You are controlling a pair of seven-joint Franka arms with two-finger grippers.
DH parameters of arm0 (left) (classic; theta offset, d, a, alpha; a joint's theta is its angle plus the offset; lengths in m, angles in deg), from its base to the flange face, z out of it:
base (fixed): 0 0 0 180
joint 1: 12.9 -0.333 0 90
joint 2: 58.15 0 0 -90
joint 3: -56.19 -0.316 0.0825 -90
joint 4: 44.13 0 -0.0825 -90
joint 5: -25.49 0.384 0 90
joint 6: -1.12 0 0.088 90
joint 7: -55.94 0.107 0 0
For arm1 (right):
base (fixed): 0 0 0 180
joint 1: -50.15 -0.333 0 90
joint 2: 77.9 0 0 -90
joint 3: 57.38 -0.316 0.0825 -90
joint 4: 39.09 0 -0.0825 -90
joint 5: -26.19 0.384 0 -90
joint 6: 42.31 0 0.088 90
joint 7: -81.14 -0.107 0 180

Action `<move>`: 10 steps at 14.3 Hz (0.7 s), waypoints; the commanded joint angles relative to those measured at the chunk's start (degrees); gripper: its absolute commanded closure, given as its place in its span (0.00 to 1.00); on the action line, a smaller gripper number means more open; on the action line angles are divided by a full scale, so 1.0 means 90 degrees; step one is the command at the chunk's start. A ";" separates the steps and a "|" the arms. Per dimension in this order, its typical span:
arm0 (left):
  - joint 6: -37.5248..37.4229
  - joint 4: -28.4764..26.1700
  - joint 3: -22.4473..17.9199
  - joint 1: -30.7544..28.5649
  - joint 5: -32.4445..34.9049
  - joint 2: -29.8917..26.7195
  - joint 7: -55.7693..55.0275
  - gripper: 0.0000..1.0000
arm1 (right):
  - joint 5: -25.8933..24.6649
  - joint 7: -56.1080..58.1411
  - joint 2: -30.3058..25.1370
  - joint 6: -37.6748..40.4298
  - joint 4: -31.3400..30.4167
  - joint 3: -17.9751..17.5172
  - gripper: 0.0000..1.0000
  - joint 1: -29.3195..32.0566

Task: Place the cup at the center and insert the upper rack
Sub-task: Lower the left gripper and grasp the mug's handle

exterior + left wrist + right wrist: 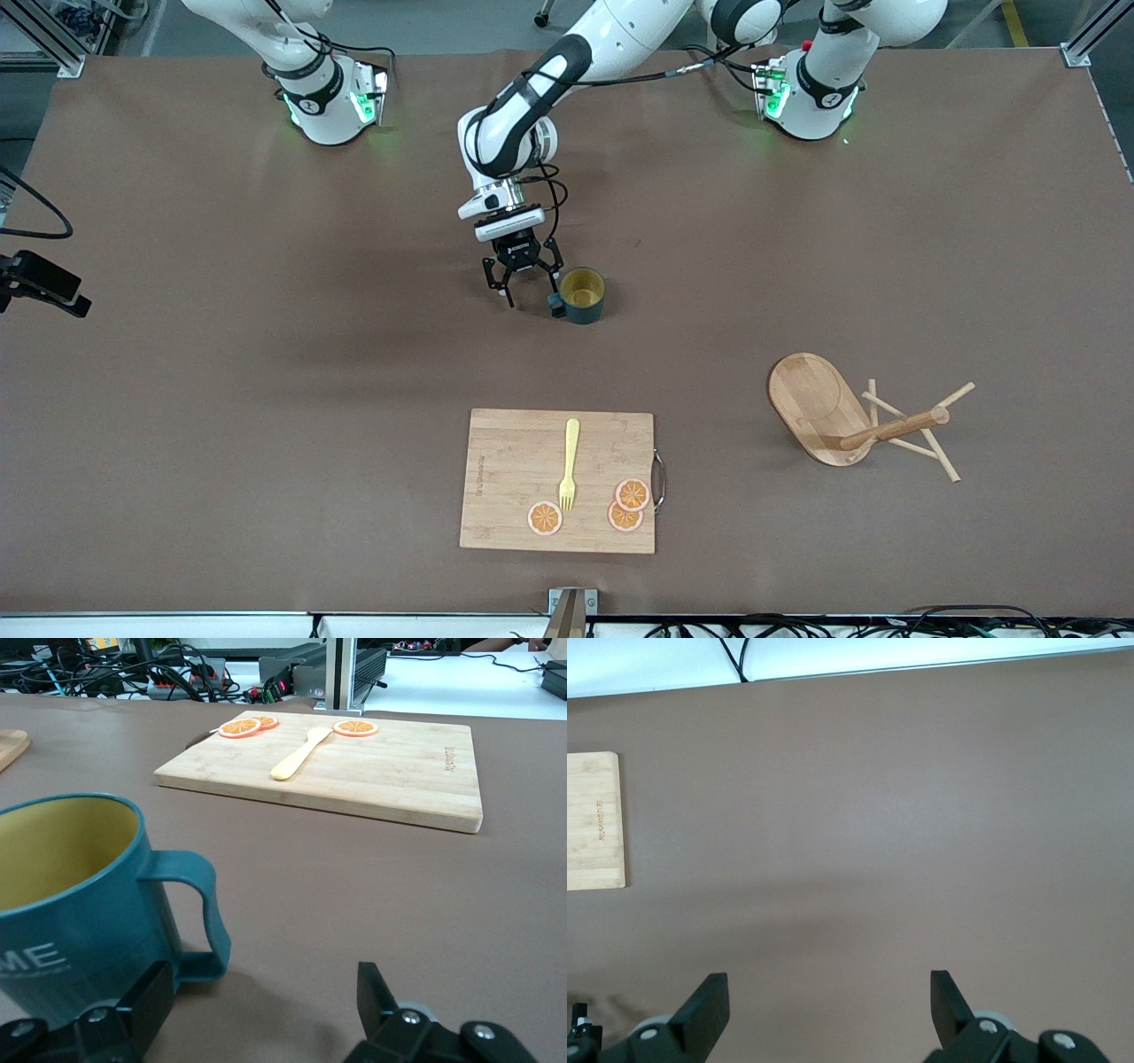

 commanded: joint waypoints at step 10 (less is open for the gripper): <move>0.0381 0.0256 -0.0356 0.0056 0.0172 0.0239 -0.0008 0.10 | -0.0095 0.0072 -0.0994 0.0411 -0.1290 -0.0100 0.00 0.0032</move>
